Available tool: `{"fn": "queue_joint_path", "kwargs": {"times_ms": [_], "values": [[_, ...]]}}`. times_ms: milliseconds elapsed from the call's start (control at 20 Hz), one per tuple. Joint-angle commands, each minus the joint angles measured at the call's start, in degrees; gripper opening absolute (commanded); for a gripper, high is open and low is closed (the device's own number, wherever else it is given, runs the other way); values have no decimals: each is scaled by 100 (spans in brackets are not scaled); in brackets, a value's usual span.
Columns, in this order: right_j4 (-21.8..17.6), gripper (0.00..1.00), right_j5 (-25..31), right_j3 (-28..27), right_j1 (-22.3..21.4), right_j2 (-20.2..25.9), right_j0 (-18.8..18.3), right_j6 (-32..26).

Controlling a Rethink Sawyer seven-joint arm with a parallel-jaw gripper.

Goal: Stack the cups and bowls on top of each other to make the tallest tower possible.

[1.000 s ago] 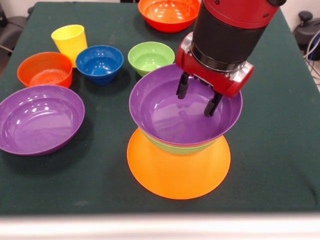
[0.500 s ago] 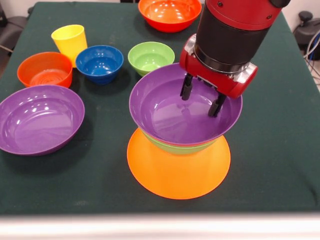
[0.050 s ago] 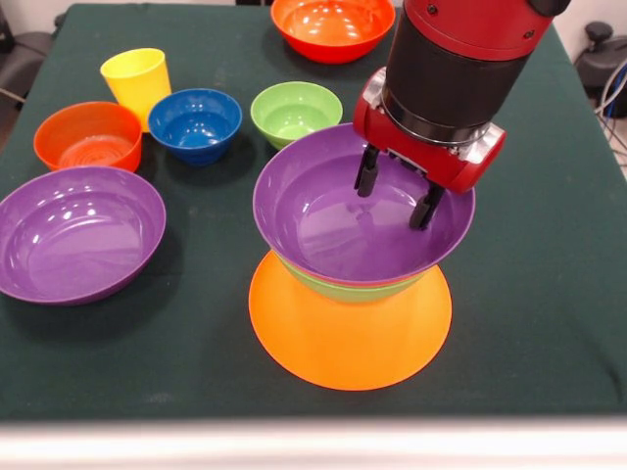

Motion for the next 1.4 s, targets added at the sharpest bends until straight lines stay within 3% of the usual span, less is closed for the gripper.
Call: {"fn": "queue_joint_path", "kwargs": {"times_ms": [50, 950, 1400], "values": [[-557, 100, -237, 242, 185, 652, -72, -872], [-606, 100, -519, 191, 298, 627, -68, -845], [-597, 100, -357, 85, 319, 595, -83, -867]]}}
